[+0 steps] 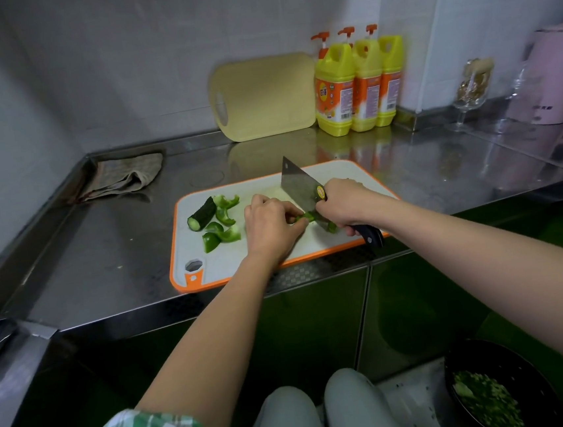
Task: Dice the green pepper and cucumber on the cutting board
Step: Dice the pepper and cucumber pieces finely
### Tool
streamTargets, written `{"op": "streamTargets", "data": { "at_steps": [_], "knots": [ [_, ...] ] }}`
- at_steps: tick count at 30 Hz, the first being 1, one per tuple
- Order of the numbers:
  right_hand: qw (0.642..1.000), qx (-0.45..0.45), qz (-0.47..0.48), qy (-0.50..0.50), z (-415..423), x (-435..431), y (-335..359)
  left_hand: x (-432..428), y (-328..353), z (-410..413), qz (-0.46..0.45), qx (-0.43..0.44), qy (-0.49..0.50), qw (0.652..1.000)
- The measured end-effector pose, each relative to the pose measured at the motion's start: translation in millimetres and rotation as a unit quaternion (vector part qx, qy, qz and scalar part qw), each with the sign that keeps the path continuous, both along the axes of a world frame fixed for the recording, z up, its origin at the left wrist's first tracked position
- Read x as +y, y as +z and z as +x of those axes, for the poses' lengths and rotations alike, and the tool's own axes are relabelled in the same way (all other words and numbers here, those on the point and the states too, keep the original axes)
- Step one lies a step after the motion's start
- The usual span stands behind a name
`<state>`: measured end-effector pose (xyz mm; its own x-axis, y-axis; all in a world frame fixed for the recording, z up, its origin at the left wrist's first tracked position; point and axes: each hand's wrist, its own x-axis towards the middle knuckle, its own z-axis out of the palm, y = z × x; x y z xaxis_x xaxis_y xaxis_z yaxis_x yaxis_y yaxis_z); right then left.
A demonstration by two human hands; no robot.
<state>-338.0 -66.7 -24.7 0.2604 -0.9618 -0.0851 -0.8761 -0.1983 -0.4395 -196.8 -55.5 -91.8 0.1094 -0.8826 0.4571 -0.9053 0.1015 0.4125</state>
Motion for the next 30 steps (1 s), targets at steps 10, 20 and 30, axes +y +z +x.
{"op": "streamTargets", "data": {
  "at_steps": [10, 20, 30],
  "knots": [
    [0.998, -0.053, -0.028, -0.002, -6, -6, 2, 2, 0, -1, 0.007, 0.012, -0.002, 1.000],
    [1.000, 0.029, 0.009, 0.002, 3, 6, 6, -4, -5, 2, 0.020, 0.024, 0.012, 0.999],
    [0.998, -0.056, -0.012, 0.004, -3, -1, 5, -3, -4, 2, 0.008, 0.039, 0.002, 0.999]
  ]
}}
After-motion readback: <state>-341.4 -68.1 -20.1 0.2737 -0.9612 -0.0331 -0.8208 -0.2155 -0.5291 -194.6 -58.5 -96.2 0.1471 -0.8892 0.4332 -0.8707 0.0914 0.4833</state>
